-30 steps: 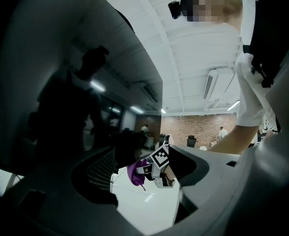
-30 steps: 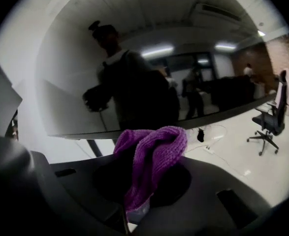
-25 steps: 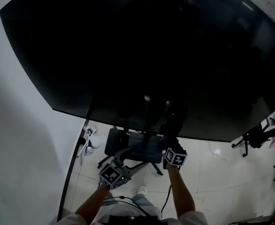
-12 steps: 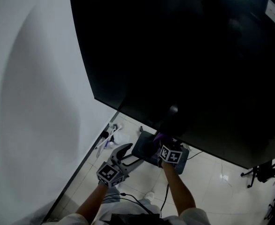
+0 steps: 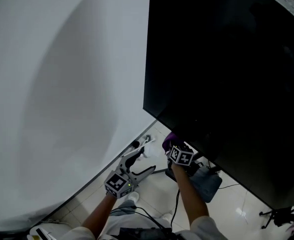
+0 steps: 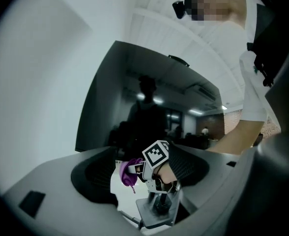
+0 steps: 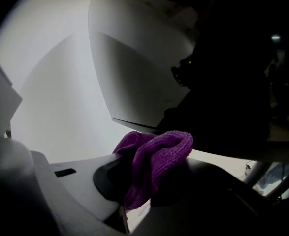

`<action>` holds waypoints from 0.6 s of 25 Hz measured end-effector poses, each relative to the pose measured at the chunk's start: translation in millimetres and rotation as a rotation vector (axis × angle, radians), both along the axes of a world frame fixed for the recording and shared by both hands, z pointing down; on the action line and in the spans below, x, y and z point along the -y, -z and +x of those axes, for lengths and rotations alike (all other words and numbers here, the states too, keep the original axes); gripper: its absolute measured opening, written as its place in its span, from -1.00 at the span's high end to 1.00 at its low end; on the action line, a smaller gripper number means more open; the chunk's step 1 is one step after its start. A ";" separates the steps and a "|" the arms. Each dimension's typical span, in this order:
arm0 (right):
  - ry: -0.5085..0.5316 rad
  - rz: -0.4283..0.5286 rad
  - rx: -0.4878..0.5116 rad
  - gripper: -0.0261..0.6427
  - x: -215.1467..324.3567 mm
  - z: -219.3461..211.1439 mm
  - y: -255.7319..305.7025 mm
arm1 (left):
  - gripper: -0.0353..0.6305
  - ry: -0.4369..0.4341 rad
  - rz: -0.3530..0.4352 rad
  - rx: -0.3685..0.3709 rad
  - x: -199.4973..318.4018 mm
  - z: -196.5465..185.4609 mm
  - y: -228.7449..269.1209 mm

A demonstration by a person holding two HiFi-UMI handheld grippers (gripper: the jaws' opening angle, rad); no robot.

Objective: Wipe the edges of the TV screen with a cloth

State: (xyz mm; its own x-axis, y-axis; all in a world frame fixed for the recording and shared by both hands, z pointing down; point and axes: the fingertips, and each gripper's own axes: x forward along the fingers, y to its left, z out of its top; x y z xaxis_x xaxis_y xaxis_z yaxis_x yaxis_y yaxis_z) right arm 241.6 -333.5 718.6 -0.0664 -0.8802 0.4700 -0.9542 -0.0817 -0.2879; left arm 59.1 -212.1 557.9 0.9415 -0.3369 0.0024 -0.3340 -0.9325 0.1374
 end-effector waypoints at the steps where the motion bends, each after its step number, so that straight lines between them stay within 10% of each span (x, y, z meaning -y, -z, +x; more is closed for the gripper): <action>1: 0.021 -0.001 -0.008 0.71 14.7 -12.5 -0.3 | -0.08 0.017 0.003 0.002 7.1 -9.4 -2.0; 15: 0.144 -0.042 -0.009 0.71 174.2 -143.2 5.8 | -0.08 0.275 0.017 0.001 71.0 -142.3 -9.9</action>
